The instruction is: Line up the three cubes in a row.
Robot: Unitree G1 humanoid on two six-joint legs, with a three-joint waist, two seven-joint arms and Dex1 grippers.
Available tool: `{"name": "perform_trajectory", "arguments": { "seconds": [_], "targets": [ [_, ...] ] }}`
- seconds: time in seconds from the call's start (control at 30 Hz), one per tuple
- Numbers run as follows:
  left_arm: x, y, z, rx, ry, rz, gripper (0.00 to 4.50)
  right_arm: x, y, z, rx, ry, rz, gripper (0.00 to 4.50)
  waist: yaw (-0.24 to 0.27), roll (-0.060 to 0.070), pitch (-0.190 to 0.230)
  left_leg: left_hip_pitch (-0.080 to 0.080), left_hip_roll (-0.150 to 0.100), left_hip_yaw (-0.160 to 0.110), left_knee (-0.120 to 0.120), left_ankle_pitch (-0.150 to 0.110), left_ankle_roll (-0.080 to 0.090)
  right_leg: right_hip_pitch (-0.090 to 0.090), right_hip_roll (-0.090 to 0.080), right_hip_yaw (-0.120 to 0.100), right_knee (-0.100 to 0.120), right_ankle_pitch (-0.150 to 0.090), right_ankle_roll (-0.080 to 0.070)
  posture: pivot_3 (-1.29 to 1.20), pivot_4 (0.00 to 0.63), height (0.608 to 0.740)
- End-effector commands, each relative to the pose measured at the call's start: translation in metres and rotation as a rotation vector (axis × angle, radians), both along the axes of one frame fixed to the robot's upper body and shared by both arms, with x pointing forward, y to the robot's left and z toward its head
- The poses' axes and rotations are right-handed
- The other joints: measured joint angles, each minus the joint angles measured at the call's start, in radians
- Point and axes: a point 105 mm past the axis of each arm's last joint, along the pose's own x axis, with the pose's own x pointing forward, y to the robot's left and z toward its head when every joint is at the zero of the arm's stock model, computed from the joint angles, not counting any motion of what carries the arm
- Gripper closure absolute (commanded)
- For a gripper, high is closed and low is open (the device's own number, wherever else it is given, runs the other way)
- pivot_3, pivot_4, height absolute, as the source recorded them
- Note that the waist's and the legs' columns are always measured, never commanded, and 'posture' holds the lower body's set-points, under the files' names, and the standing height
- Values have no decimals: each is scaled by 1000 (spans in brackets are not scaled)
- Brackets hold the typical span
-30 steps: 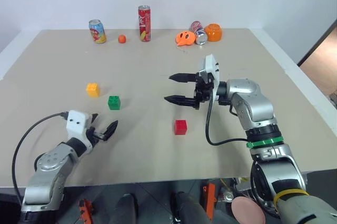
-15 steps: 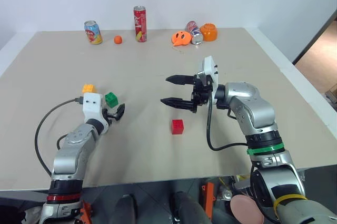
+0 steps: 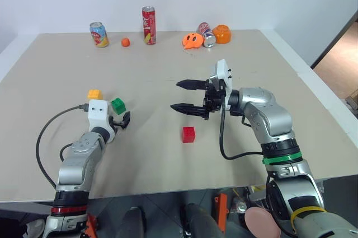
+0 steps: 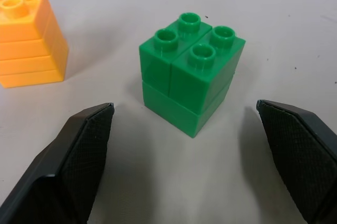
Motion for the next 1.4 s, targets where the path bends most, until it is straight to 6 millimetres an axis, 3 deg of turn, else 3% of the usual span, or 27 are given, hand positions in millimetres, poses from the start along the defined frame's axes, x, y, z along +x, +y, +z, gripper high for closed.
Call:
{"name": "perform_trajectory", "arguments": {
  "seconds": [0.03,0.47,0.63,0.77,0.93,1.13,1.23,1.4],
  "targets": [
    [7,10,10,22,-30,35,0,-3,1,10,14,-47,11,260,0,0,0,0,0,0,0,0,0,0,0,0,0,0,0,0,150,740],
    [25,14,13,61,-49,-29,0,-2,0,11,-3,-60,9,260,0,0,0,0,0,0,0,0,0,0,0,0,0,1,0,0,150,740],
    [28,10,14,58,-51,-81,1402,-2,0,11,-7,-64,9,232,0,0,0,0,0,0,0,0,0,0,0,0,0,1,0,0,150,740],
    [25,1,13,45,-45,-152,2778,-2,0,12,-7,-67,11,232,0,0,0,0,0,0,0,0,0,0,0,0,0,1,0,0,150,740],
    [25,4,18,44,-49,-164,3134,-1,1,13,-5,-71,12,232,1,0,0,0,0,0,0,0,0,0,0,0,0,1,1,0,150,740],
    [23,5,31,47,-85,-203,3134,0,2,14,-4,-73,13,232,0,0,0,0,0,0,0,0,0,0,0,0,0,1,1,0,150,740],
    [11,-9,47,63,-161,-363,3134,-1,3,12,-12,-72,22,232,0,0,0,-1,0,0,0,0,0,-1,0,0,0,1,1,0,150,740],
    [-16,-14,55,107,-180,-643,3134,-4,0,12,-34,-70,43,232,-1,0,0,-1,0,0,-2,0,0,-2,0,0,0,-1,-2,0,150,740]
  ]
}}
